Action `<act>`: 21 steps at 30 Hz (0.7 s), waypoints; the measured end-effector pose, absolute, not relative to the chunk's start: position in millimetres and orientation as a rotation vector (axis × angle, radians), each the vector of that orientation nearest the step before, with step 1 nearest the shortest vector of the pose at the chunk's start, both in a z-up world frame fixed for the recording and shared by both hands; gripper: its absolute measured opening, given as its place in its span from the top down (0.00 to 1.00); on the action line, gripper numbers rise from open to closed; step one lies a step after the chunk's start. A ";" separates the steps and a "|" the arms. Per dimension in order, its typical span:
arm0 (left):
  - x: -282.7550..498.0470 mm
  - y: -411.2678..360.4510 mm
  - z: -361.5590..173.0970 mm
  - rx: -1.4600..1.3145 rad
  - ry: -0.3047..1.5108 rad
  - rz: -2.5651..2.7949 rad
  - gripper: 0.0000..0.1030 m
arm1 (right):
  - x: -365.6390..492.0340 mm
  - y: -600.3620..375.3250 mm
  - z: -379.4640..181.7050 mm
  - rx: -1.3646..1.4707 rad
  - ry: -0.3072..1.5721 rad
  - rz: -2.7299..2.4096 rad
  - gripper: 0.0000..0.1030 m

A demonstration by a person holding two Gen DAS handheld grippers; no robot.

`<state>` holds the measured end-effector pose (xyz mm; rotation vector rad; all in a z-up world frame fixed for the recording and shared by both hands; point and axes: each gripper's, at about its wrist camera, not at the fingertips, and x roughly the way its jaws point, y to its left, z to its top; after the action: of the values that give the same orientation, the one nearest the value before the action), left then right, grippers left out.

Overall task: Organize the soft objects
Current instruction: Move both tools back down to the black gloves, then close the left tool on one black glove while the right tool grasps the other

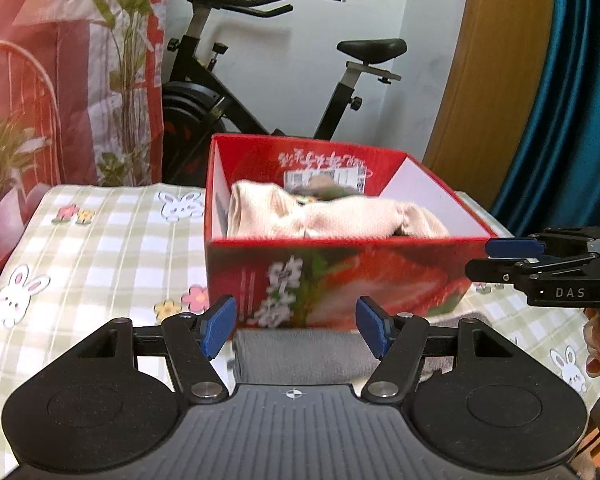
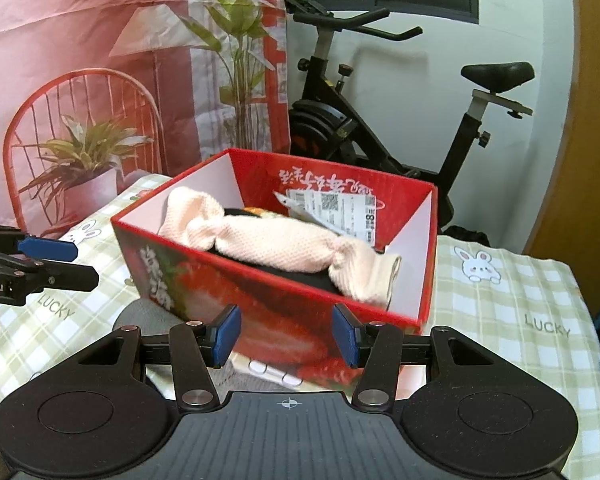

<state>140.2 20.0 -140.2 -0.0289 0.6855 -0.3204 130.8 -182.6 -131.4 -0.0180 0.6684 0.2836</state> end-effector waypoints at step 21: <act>108.2 24.2 -210.0 -0.107 0.828 -0.325 0.36 | 87.0 -161.5 -215.3 0.054 0.789 0.304 0.54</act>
<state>108.2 24.2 -210.0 -0.1068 0.8276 -0.3249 87.0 -161.5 -215.3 0.0543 0.7893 0.3035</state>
